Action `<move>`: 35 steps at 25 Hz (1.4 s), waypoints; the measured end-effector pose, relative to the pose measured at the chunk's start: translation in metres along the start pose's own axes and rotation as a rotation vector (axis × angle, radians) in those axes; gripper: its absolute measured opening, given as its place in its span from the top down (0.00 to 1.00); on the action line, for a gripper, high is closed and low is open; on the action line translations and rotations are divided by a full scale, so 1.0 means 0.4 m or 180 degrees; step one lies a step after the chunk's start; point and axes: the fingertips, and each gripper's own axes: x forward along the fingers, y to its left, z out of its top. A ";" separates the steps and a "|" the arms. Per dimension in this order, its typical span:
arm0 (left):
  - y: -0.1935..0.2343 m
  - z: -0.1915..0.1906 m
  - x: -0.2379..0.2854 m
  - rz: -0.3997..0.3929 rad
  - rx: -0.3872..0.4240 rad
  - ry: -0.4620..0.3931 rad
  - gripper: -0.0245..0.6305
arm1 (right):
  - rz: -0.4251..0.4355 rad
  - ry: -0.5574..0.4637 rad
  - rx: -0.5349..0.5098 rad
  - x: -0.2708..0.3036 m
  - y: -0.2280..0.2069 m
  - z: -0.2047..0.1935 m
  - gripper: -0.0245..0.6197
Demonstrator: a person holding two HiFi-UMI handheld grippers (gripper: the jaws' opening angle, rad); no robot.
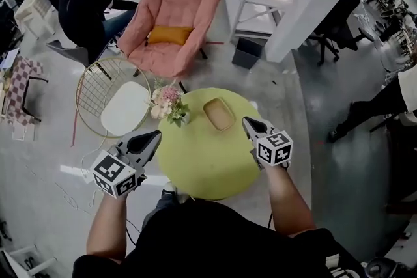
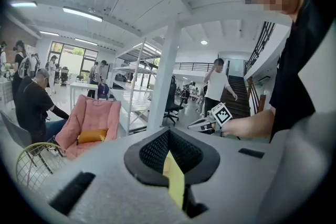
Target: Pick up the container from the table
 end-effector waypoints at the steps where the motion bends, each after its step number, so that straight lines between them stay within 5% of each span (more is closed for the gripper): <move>1: 0.001 -0.003 0.001 0.0009 0.0003 0.0008 0.94 | 0.0009 0.0035 -0.0022 0.012 -0.002 -0.012 0.95; 12: 0.044 -0.041 -0.010 0.0088 -0.0156 0.0022 0.94 | 0.0284 0.0463 -0.0124 0.135 0.038 -0.153 0.95; 35: 0.118 -0.118 -0.008 0.0048 -0.0600 0.0100 0.94 | 0.0348 0.1151 -0.0121 0.318 0.002 -0.367 0.95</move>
